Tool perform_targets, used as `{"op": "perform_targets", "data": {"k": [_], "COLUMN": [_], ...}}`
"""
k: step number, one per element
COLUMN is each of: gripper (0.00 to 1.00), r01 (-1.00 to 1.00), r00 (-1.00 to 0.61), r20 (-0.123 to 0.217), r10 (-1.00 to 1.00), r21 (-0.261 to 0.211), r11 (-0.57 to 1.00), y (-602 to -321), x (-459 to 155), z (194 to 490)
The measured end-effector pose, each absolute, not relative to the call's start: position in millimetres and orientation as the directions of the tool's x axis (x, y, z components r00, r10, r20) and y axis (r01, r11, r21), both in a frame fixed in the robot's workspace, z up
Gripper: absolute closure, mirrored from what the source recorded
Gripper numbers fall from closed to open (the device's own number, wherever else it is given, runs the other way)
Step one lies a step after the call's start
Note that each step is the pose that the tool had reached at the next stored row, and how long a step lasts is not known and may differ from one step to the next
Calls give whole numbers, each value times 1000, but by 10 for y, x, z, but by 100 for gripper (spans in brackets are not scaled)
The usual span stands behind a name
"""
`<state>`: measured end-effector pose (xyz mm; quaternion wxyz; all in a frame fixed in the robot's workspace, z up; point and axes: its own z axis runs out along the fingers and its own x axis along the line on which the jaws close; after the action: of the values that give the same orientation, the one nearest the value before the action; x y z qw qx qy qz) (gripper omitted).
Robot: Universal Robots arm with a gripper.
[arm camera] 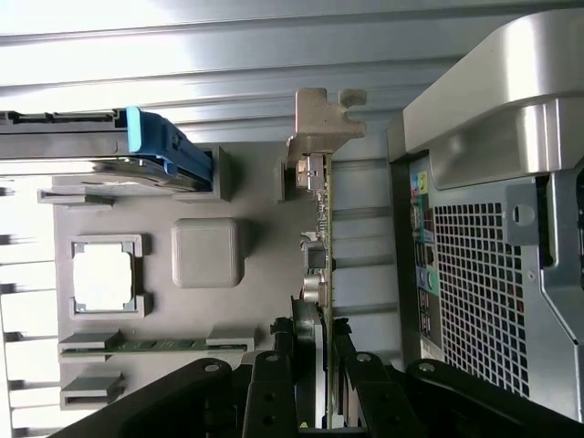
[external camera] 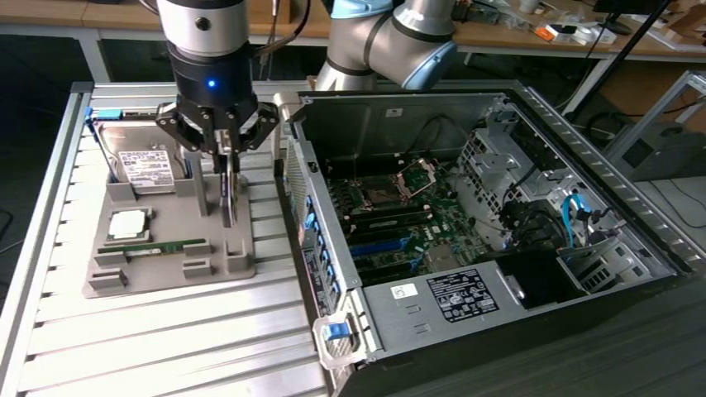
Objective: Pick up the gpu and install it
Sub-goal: 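Pick up the gpu and move the gpu toward the slot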
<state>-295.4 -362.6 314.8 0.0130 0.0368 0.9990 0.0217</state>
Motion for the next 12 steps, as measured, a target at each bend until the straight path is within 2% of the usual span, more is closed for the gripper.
{"op": "perform_targets", "data": {"k": [12], "gripper": [73], "r01": [73], "r00": [-997], "r20": [-24], "r10": [74], "r21": [44], "r11": [996], "y": [-3626], "x": [-2955], "z": [3330]}}
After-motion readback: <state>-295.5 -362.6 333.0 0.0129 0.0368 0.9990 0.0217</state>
